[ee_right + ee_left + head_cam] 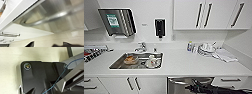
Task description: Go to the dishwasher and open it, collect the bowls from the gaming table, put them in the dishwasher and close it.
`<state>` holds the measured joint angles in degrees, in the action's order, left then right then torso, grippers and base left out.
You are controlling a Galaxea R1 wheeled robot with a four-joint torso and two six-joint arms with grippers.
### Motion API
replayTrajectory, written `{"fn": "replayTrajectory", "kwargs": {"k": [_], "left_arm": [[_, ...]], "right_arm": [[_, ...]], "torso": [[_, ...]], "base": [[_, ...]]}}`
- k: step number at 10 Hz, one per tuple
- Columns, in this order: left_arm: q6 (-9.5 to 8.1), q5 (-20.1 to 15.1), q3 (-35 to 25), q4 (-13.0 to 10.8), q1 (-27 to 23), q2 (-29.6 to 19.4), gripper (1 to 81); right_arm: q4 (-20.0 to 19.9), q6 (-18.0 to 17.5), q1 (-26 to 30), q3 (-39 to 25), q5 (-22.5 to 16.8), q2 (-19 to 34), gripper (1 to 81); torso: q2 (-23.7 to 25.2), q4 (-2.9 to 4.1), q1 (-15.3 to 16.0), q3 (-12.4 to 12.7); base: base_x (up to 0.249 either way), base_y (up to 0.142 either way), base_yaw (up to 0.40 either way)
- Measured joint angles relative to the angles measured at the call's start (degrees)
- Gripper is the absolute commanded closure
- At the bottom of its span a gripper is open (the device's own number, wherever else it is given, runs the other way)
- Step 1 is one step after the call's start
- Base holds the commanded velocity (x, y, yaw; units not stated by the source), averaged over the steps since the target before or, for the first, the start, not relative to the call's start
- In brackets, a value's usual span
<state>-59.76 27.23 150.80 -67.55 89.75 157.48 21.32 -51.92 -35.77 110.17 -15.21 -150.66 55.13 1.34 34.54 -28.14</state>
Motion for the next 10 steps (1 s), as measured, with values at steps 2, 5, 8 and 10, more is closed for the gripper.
{"fn": "replayTrajectory", "kwargs": {"k": [2, 5, 8, 10], "left_arm": [[0.0, 0.0, 0.0, 0.0, 0.0, 0.24, 1.0], [0.0, -0.23, 0.0, 0.32, 0.0, 1.1, 1.0], [0.09, -0.2, 0.02, 3.41, 0.0, 1.73, 1.0], [0.15, -0.17, 0.33, 4.18, 0.0, 2.15, 1.0]], "right_arm": [[-0.55, 0.1, -0.04, -8.27, -2.62, 5.11, 1.0], [-0.71, 1.05, -5.33, -16.4, -2.8, 13.97, 1.0], [-0.35, 3.85, -19.58, -15.76, 1.0, 15.21, 1.0], [-0.21, 6.14, -28.5, -10.14, 6.97, 14.8, 1.0]], "torso": [[0.0, 0.0, 0.0, 0.0], [0.0, 0.0, 0.0, 0.0], [0.0, 0.0, 0.0, 0.0], [0.0, 0.0, 0.0, 0.02]], "base": [[0.0, 0.0, 0.0], [0.0, 0.0, 0.0], [0.0, 0.0, 0.0], [0.0, 0.0, 0.0]]}}
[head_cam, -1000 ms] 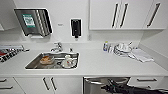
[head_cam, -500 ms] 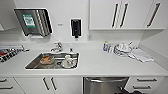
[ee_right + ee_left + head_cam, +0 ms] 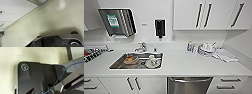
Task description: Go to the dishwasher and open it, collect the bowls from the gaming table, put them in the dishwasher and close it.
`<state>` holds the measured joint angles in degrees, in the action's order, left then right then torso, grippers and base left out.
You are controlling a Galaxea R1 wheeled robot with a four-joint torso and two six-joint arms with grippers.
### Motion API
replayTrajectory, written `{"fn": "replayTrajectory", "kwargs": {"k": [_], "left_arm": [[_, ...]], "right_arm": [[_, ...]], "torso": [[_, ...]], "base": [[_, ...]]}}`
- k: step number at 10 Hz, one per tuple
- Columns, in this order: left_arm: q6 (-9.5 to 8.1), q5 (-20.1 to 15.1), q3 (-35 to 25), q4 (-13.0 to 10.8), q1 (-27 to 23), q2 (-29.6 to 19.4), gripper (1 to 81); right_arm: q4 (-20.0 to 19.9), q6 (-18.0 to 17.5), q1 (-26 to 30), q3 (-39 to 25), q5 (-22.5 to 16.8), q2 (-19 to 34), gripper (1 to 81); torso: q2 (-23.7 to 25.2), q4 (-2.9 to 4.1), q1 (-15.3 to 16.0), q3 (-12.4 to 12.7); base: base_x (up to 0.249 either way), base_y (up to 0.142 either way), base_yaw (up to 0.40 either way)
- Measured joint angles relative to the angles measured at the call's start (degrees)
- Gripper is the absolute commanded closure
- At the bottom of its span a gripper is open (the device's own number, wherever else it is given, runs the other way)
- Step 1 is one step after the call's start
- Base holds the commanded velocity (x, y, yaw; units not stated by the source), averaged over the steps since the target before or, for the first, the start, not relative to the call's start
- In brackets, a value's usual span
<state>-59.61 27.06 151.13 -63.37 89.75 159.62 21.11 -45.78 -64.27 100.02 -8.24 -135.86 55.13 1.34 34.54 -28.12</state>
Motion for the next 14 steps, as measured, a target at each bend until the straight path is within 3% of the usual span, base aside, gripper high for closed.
{"fn": "replayTrajectory", "kwargs": {"k": [2, 4, 5, 7, 11, 14], "left_arm": [[0.13, -0.02, 1.94, 0.91, 0.0, 1.24, 1.0], [1.93, 0.02, 5.18, 1.3, -0.02, 3.3, 1.0], [2.86, -0.02, 6.9, 1.41, -0.04, 4.68, 1.0], [3.94, -0.05, 7.94, 1.46, -0.13, 6.8, 1.0], [5.03, -2.15, 8.08, 1.46, -0.63, 7.24, 1.0], [5.01, -4.3, 8.17, 1.46, -0.63, 7.91, 1.0]], "right_arm": [[1.01, 1.88, -7.72, 8.24, 5.33, -2.04, 1.0], [2.94, 2.93, -11.75, 13.7, 9.91, -4.94, 1.0], [4.9, 3.77, -14.92, 19.88, 14.36, -8.95, 1.0], [7.19, 4.27, -17.92, 29.05, 19.15, -13.4, 1.0], [10.58, 4.94, -22.64, 45.31, 24.31, -24.55, 1.0], [12.31, 5.34, -26.36, 49.97, 26.7, -30.84, 1.0]], "torso": [[0.0, 0.0, 0.0, 0.0], [0.02, 0.0, 0.0, 0.02], [0.02, 0.0, 0.0, 0.02], [0.02, 0.0, 0.0, 0.04], [0.05, 0.0, 0.0, 0.09], [0.05, 0.0, 0.0, 0.11]], "base": [[0.0, 0.0, 0.0], [0.0, 0.0, 0.0], [0.0, 0.0, 0.0], [0.0, 0.0, 0.0], [0.0, 0.0, 0.0], [0.0, 0.0, 0.0]]}}
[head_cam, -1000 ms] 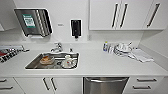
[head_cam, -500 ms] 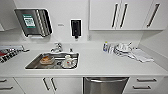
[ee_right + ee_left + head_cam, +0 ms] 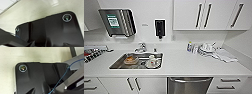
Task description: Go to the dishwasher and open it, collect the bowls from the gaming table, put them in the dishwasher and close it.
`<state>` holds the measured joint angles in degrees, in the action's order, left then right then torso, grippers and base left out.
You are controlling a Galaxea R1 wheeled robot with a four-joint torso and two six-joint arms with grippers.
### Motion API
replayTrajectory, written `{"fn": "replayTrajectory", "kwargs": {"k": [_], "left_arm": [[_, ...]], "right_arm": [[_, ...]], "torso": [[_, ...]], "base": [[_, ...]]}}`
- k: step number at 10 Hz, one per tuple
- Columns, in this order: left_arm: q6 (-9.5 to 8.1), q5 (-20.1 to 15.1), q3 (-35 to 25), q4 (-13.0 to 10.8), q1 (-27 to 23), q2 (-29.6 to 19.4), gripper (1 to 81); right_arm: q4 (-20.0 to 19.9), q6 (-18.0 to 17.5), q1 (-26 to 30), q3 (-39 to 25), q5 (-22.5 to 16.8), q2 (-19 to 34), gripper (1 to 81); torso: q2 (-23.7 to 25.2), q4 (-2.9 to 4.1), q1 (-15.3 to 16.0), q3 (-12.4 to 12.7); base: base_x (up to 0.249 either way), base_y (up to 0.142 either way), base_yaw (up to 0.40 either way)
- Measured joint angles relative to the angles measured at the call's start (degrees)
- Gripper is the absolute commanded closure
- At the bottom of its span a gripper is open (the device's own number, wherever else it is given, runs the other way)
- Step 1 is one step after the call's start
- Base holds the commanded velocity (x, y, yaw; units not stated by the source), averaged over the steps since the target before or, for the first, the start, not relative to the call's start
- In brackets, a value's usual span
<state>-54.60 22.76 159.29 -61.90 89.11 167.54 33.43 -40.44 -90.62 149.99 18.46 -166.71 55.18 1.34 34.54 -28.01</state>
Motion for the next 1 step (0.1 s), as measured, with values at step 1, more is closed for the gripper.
{"fn": "replayTrajectory", "kwargs": {"k": [1], "left_arm": [[-0.02, -2.01, 0.0, 0.0, 0.0, 0.18, 1.0]], "right_arm": [[0.55, 0.12, -1.13, 0.37, -0.16, -1.07, 1.0]], "torso": [[0.0, 0.0, 0.0, 0.0]], "base": [[0.0, 0.0, 0.0]]}}
